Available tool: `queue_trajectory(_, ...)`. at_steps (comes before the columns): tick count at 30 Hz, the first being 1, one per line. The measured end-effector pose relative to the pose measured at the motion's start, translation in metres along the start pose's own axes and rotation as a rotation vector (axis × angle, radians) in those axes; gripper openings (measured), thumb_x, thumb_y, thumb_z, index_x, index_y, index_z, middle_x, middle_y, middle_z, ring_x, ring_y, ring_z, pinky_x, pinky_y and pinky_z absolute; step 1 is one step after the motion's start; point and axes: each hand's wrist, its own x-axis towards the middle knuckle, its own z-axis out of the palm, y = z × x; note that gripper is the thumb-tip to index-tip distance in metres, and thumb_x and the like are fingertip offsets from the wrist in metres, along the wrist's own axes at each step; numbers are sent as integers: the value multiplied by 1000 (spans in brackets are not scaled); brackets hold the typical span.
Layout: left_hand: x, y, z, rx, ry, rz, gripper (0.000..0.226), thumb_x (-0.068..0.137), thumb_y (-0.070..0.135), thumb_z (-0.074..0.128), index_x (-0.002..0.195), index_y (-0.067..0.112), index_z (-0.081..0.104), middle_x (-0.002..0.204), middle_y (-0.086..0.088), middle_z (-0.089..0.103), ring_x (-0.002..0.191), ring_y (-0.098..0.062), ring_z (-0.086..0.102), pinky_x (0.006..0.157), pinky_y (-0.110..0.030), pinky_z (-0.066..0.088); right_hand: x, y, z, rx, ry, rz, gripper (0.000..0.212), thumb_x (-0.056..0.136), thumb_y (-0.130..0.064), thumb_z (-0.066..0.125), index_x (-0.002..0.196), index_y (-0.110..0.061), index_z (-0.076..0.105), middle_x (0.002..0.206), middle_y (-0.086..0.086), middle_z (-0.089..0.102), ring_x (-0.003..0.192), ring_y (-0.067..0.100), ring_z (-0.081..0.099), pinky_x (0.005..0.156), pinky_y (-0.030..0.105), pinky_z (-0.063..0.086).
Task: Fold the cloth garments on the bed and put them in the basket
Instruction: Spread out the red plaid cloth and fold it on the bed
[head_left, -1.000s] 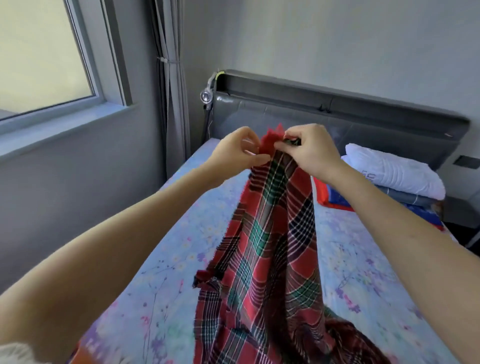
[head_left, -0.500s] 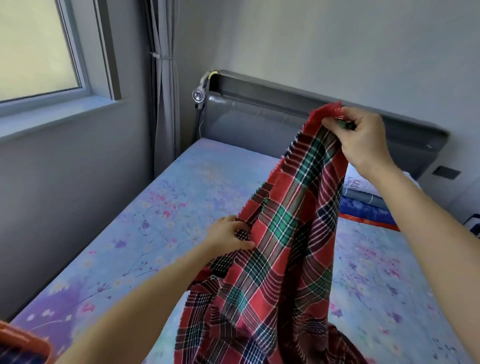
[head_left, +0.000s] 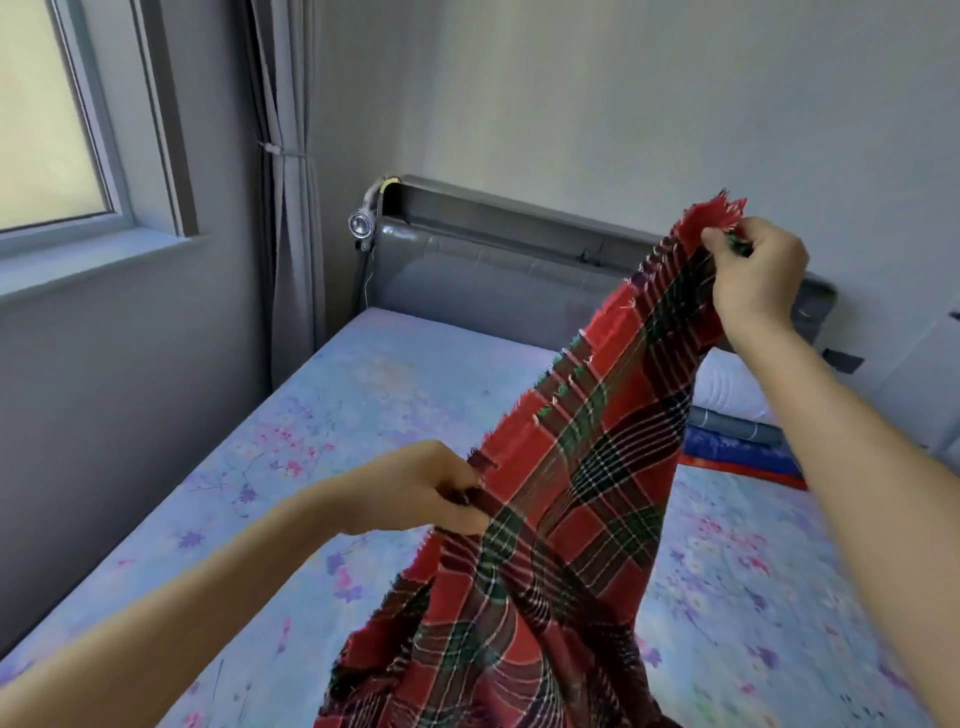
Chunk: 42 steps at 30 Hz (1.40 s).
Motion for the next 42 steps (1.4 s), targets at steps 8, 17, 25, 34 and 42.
queue_trajectory(8, 46, -11, -7, -100, 78, -184, 14, 85, 7, 63, 72, 4, 61, 66, -5, 51, 63, -14, 47, 59, -23, 37, -19, -22, 21, -67, -80, -80, 22, 89, -18, 62, 89, 4, 68, 78, 19, 63, 73, 13, 47, 60, 23, 23)
queue_trajectory(17, 34, -48, -27, -59, 143, -249, 8, 84, 6, 63, 77, 3, 64, 72, -3, 62, 66, -13, 56, 67, -26, 49, -26, 1, 9, -154, -79, -26, 26, 91, -20, 59, 95, 4, 69, 94, 19, 70, 86, 30, 62, 68, 32, 36)
queue_trajectory(25, 31, -52, -6, 67, 447, -182, 30, 80, 12, 68, 61, -7, 55, 56, -11, 44, 55, -20, 38, 52, -28, 27, -13, -11, 3, -149, 3, -133, 32, 91, -24, 58, 89, 7, 65, 88, 24, 67, 82, 36, 60, 66, 32, 35)
queue_trajectory(34, 54, -117, 21, -7, 563, -462, 30, 86, 20, 65, 107, -1, 65, 111, -19, 65, 106, -32, 59, 88, -36, 47, -96, -20, 42, -82, -140, -170, 29, 90, -25, 58, 83, 3, 63, 77, 15, 65, 70, 26, 54, 62, 31, 31)
queue_trajectory(42, -111, -248, 152, -71, 339, -911, 9, 82, 7, 61, 91, 7, 64, 89, -17, 63, 92, -30, 61, 82, -36, 48, -282, 14, 51, -37, -639, -120, 26, 87, -16, 65, 72, 4, 61, 57, 16, 58, 55, 25, 56, 54, 32, 31)
